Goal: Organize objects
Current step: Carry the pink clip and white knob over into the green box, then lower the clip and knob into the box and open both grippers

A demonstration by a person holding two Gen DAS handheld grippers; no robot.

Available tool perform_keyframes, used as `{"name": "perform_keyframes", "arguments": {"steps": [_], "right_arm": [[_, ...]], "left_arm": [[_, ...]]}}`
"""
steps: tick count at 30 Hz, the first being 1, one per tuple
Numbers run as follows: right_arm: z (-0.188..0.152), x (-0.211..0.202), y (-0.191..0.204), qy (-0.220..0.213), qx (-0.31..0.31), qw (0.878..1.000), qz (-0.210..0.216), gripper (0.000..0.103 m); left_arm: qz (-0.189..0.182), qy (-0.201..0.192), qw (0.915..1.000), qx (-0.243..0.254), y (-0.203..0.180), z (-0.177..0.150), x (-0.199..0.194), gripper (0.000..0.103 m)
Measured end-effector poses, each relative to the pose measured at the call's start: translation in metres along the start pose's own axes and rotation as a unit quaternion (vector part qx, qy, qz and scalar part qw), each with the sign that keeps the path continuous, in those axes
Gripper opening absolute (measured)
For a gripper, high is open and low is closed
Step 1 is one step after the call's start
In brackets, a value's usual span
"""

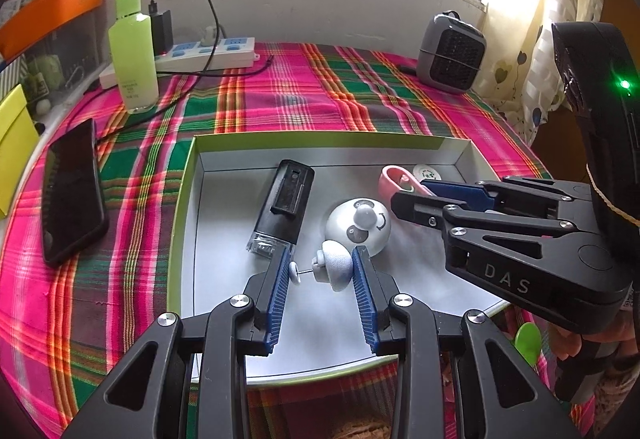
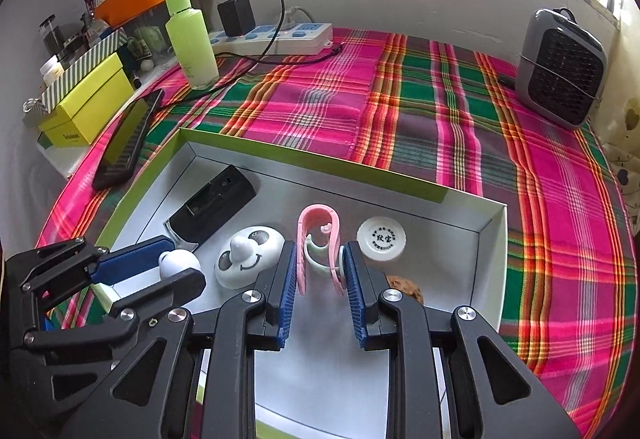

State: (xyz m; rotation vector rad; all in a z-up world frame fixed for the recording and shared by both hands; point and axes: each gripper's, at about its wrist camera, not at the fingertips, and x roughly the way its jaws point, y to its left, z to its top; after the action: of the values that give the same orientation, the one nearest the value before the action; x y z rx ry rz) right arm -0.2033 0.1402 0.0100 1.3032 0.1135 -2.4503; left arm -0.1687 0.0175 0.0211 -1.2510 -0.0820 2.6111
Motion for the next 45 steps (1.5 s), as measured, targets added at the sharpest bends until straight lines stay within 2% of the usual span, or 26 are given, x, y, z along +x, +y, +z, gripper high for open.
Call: {"name": "perform_keyframes", "arguments": {"steps": [37, 45], "right_arm": [[0.004, 0.013, -0.001, 0.009, -0.004, 1.000, 0.007, 0.025], [0.002, 0.005, 0.003, -0.003, -0.009, 1.000, -0.003, 0.029]], "left_arm": [[0.002, 0.013, 0.9999, 0.000, 0.000, -0.001, 0.011, 0.031], [0.003, 0.009, 0.9999, 0.006, -0.002, -0.001, 0.008, 0.037]]}}
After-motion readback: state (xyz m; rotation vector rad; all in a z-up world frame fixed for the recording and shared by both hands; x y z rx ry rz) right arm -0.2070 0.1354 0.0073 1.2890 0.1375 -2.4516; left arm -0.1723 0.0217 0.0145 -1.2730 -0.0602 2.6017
